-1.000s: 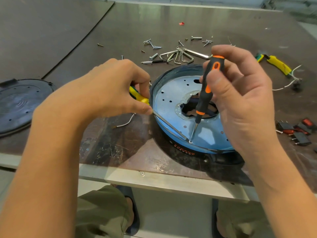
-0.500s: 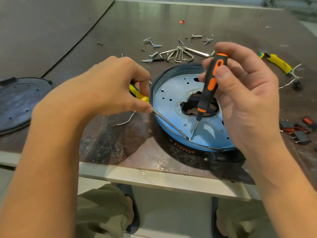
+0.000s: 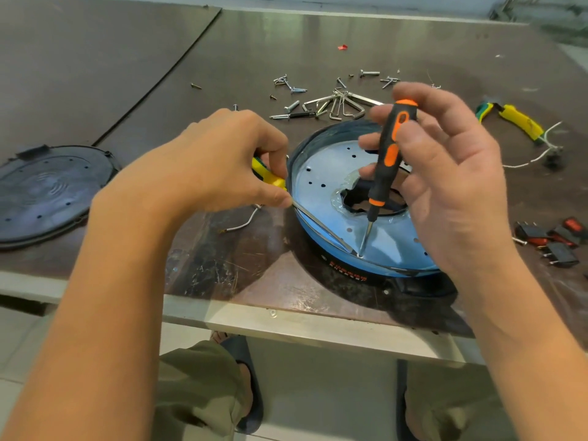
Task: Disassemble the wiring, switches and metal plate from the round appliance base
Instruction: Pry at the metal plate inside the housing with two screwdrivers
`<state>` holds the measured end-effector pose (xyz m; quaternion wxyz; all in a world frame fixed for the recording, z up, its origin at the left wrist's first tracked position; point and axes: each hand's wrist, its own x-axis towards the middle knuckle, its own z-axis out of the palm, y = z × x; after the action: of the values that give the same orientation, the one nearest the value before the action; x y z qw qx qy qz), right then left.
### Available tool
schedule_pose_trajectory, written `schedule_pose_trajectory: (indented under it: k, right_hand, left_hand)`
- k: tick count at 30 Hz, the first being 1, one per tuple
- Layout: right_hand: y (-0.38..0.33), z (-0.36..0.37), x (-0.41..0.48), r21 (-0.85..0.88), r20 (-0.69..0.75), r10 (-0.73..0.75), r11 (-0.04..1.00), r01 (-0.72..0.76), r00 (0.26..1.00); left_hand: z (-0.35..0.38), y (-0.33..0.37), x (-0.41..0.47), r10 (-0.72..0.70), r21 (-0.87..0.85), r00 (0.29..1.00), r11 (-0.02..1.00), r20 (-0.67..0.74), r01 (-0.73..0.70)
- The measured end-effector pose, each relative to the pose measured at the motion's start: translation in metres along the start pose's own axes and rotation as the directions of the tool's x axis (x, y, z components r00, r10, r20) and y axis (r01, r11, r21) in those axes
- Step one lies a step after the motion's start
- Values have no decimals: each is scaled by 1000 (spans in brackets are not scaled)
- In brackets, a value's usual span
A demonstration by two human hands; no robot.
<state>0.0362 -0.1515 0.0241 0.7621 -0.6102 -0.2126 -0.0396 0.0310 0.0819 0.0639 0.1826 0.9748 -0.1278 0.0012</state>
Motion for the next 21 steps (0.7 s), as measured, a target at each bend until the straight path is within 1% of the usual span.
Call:
schedule_pose_trajectory:
  k: [2,3,7,10,11,12,13,14,15,16,17,18,19,20,21]
  right_hand:
    - [1,0,0,-85,-26,-62,995,60,998]
    - [0,-1,0,-90,-29,-72,994,69,997]
    - [-6,1,-3,37,10,-21,999,21,1000]
    - [-23,-4,-2,96,-6,-100,990,101,995]
    - [-32,-8,0,123,4,-135,983,133,991]
    - [-42,-14,3,113,24,-172,979,168,985]
    - [-52,-21,6,28,60,-212,977,211,975]
    - [-62,-27,10,-145,121,-233,957,250,965]
    - [-70,-32,15,-355,215,-205,895,271,955]
    - [-74,-33,19,-544,325,-94,796,267,941]
    - [-74,-32,23,-692,415,82,675,256,906]
    - [-69,-28,24,-799,459,273,543,259,845]
    - [-61,-23,23,-862,460,431,427,274,777]
    - [-51,-17,20,-891,443,531,347,292,722]
    - [-41,-13,17,-900,434,577,310,306,691]
  left_hand:
    - [0,0,0,8,6,1000,1000,-1,-8]
    - [0,0,1,9,9,1000,1000,2,-9]
    - [1,-1,-1,11,15,1000,1000,-3,-11]
    - [2,-2,-2,21,11,1000,1000,-18,-21]
    - [2,-2,-2,28,13,999,1000,-22,-28]
    - [3,-3,-3,37,14,999,999,-27,-37]
    - [3,-3,-4,48,14,998,999,-33,-47]
    - [4,-4,-4,59,16,997,998,-42,-59]
    - [4,-5,-4,69,19,996,997,-51,-68]
    - [5,-5,-5,74,24,995,997,-60,-73]
    - [5,-6,-5,74,28,995,997,-68,-73]
    - [5,-6,-5,72,34,995,997,-76,-70]
    - [5,-6,-6,70,38,994,997,-85,-67]
    - [5,-6,-6,68,41,993,997,-94,-64]
    - [6,-7,-6,67,44,993,997,-102,-63]
